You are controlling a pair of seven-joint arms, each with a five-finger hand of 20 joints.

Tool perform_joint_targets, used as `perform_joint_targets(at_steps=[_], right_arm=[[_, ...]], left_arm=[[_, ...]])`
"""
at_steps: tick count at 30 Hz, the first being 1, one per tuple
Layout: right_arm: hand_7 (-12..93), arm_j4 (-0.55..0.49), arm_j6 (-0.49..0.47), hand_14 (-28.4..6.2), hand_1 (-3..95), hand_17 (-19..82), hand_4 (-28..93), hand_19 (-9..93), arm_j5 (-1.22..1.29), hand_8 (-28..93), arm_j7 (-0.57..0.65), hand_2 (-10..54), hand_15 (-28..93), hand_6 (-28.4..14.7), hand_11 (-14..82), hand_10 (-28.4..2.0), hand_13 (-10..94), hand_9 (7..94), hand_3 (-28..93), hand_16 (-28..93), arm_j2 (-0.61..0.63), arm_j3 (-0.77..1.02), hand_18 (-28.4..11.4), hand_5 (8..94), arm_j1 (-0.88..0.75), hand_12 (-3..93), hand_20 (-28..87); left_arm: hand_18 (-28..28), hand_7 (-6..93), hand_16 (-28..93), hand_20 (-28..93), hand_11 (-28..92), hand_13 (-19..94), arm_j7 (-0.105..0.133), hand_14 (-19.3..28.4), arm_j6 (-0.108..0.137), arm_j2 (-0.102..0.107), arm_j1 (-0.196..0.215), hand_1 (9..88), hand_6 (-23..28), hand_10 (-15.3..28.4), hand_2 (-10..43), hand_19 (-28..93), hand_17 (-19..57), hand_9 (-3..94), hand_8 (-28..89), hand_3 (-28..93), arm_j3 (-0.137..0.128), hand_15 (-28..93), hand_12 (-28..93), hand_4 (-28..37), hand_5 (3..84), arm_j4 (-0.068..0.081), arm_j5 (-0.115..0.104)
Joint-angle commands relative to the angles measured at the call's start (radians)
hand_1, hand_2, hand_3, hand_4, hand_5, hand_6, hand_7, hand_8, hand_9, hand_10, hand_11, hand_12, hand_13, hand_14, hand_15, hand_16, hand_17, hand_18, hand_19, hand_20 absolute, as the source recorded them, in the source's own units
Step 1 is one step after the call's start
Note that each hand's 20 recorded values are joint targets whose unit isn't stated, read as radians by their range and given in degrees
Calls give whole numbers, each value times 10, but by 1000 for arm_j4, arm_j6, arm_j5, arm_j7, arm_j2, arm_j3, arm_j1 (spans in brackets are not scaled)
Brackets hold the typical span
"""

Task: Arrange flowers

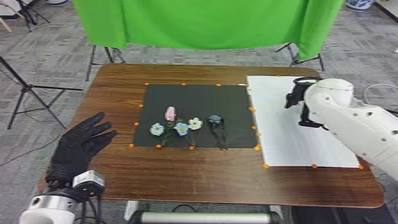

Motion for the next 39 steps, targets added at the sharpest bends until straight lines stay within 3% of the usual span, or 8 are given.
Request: perform_joint_targets(at_steps=[1,6,8,11,18,25,39], right_arm=[[240,-21,246,-57,367,325,-280,932,-78,-171,15,-65,854,-16,260,-109,708,629,900,90,72,-188,-205,516,26,127,162],[364,-73,519,-26,518,380,-282,932,-129,-70,19,-94,823,18,140,-62,793,889,815,141,118,-305,-193,722,50,319,201],[359,-114,620,-22,533,394,-283,932,-139,-59,35,-95,819,22,143,-62,814,913,811,147,133,-352,-193,752,69,323,213],[338,-171,687,-17,540,407,-283,932,-197,-51,23,-95,818,19,143,-65,826,927,815,152,121,-343,-188,778,57,323,222],[319,-274,621,-16,543,416,-283,932,-272,-37,-51,-95,819,15,138,-68,830,933,818,158,40,-225,-187,791,-39,328,230],[314,-292,578,-21,543,415,-283,932,-287,-32,-58,-95,817,14,135,-69,827,933,819,161,-24,-235,-187,791,-84,330,233],[312,-331,549,-27,543,410,-283,932,-325,-28,-30,-95,814,13,136,-69,822,931,820,161,-47,-224,-189,789,-150,330,234]], left_arm=[[239,147,-109,-68,258,265,2,272,-6,-10,13,243,109,198,52,601,-91,346,-101,836,1,508,83,-195,386,0,0],[239,147,-109,-68,258,265,3,273,-6,-12,22,243,109,198,52,601,-92,347,-101,836,4,507,84,-195,385,0,-1],[239,146,-109,-68,258,265,0,272,-8,-14,25,244,109,198,52,601,-92,347,-101,836,-1,508,84,-196,385,0,2],[239,146,-109,-68,259,265,0,273,-5,-14,34,243,109,198,53,601,-91,347,-101,835,-10,508,84,-195,386,-4,1],[239,146,-109,-68,259,265,-9,273,-13,-7,18,243,109,198,54,602,-91,347,-101,834,-6,507,83,-195,386,-1,4],[239,147,-110,-69,259,265,-28,272,-23,-13,9,243,109,198,54,601,-91,347,-101,834,-10,508,83,-195,386,1,9],[239,146,-110,-69,258,264,-26,273,-16,-13,14,243,109,199,53,601,-91,347,-101,835,-8,508,83,-195,386,-2,6]])
